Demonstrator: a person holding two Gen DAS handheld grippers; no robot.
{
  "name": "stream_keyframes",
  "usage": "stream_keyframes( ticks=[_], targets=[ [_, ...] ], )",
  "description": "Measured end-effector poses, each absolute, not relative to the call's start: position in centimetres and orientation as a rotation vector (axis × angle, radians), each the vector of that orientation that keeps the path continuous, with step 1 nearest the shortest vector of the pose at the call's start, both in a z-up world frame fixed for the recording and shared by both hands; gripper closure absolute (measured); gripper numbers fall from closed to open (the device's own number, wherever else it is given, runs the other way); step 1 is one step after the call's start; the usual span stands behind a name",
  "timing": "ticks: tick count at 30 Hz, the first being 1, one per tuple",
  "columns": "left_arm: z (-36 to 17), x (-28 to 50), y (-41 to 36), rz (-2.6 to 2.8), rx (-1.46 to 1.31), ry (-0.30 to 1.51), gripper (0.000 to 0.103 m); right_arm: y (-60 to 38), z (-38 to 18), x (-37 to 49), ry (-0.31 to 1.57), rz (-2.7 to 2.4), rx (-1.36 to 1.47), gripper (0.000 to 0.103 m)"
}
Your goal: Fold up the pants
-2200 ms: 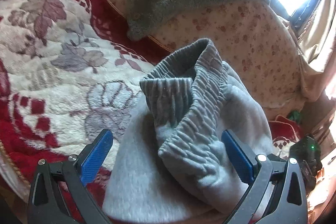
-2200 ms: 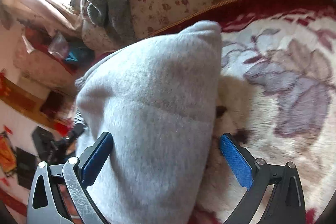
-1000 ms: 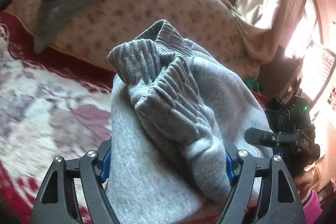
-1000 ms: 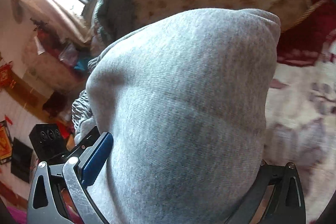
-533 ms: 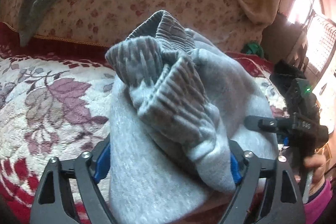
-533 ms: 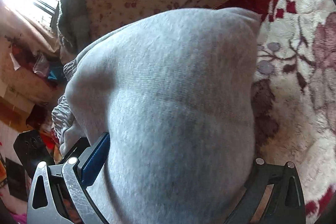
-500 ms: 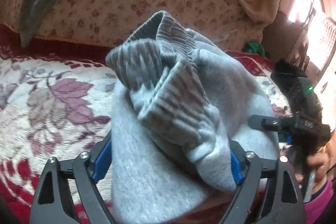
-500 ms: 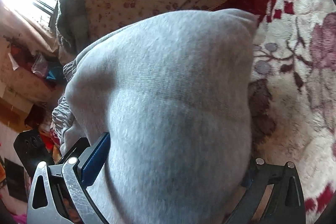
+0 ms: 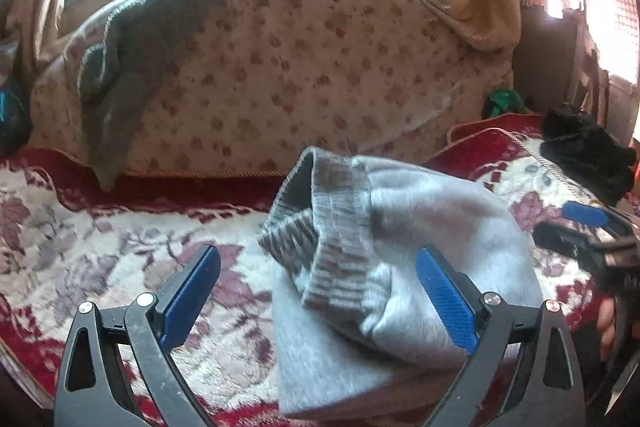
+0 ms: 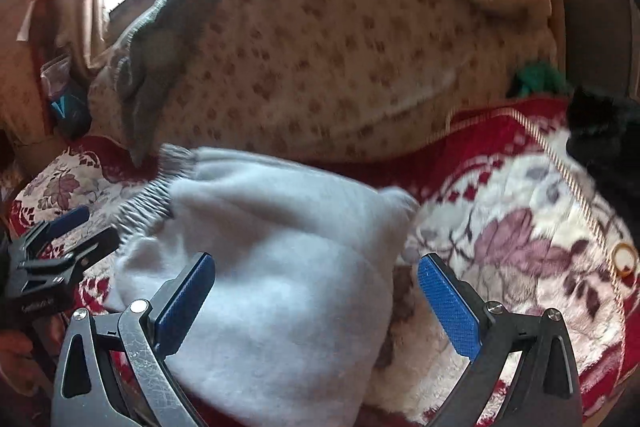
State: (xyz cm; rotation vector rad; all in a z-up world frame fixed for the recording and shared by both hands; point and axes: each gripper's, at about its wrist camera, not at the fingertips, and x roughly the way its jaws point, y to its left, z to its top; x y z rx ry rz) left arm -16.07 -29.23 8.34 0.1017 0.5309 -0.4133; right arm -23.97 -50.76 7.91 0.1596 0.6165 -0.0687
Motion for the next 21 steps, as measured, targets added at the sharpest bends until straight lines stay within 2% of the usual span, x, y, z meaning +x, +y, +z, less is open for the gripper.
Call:
stream_keyframes(
  ticks=[13, 21],
  targets=[
    [9.9, -16.4, -32.0, -0.358, 0.165, 0.466, 0.005, -46.2, 8.1, -24.0, 0.576, -0.068, 0.142, 0.0],
    [9.8, -16.4, -31.9, -0.345, 0.146, 0.475, 0.005, -47.1, 8.2, -24.2, 0.559, -0.09, 0.191, 0.0]
  ],
)
